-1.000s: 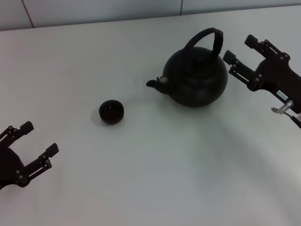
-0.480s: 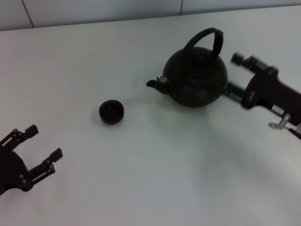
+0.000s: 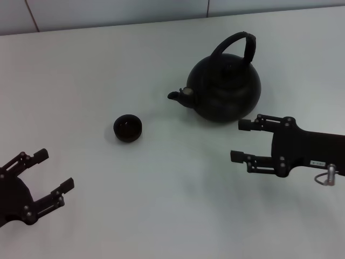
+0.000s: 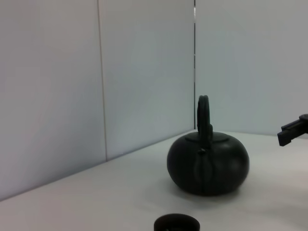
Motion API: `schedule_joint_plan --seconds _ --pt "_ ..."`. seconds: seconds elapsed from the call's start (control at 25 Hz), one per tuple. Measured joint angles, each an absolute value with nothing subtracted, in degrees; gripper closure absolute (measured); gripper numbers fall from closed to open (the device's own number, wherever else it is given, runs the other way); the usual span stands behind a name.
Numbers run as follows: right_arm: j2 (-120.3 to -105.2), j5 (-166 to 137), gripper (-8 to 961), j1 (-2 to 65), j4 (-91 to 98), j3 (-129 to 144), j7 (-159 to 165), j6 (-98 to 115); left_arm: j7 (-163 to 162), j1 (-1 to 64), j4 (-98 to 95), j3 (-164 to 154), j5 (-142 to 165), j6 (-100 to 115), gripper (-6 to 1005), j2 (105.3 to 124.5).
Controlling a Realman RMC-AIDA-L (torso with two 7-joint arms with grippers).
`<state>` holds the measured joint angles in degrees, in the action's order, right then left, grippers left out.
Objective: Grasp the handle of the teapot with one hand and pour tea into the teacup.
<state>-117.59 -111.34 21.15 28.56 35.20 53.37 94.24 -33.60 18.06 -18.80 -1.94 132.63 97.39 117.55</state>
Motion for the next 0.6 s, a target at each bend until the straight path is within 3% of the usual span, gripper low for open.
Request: schedule_joint_plan --seconds 0.6 --pt "-117.91 -119.6 222 21.2 39.3 35.1 58.1 98.4 -36.4 19.4 -24.0 -9.3 132.6 97.9 199 117.55"
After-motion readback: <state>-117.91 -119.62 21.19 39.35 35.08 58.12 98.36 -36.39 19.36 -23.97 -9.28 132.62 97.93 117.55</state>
